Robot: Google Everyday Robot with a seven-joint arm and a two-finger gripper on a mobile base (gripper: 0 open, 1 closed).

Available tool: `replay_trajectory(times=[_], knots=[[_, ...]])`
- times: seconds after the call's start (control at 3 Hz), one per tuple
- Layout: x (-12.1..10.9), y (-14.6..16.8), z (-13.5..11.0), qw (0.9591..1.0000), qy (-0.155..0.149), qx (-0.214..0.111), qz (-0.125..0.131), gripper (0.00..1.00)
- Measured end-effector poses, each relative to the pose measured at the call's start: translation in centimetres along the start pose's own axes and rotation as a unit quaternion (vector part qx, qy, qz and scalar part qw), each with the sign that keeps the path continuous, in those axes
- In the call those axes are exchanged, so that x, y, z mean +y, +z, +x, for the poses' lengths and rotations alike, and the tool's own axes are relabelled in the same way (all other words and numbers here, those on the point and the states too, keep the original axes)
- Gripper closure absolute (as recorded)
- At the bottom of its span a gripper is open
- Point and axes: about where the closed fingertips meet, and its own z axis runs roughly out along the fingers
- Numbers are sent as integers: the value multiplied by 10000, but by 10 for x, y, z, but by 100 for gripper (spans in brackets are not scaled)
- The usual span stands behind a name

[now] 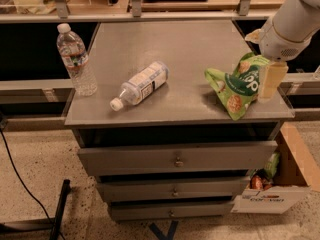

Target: Pick green rice chip bag

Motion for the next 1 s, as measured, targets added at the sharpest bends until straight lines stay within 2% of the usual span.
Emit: replay_trajectory(times=[0.33, 0.67, 1.0], knots=[[-12, 38, 9, 9999, -66, -93, -123, 0], [-15, 67, 14, 9994, -73, -230, -245, 18], [-15, 78, 14, 9989, -105, -309, -325, 39]])
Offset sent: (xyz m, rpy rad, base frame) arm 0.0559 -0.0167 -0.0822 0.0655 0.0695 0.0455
